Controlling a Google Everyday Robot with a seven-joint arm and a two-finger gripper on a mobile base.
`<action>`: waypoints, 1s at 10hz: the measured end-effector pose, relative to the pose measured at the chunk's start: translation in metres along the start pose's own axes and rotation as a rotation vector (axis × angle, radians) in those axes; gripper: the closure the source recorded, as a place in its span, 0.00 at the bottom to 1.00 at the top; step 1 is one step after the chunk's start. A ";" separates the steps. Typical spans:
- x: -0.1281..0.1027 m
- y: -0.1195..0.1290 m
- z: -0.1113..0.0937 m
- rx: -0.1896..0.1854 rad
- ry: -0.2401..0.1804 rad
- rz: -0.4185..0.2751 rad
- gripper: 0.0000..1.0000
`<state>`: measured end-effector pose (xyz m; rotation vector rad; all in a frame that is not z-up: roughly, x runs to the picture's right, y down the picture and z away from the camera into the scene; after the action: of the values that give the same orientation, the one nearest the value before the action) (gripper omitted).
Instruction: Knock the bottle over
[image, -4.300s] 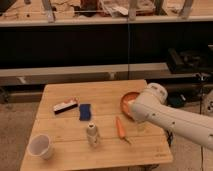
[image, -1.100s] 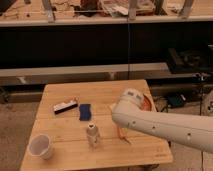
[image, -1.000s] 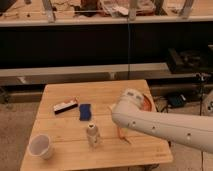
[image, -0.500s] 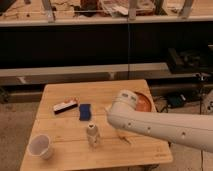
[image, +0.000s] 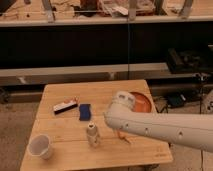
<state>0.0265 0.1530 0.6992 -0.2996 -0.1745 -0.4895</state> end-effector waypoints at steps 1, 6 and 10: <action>-0.007 -0.002 0.001 0.002 -0.007 -0.011 0.43; -0.040 -0.016 0.007 0.020 -0.030 -0.083 0.91; -0.064 -0.028 0.010 0.026 -0.049 -0.138 1.00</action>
<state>-0.0437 0.1602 0.7008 -0.2758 -0.2503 -0.6162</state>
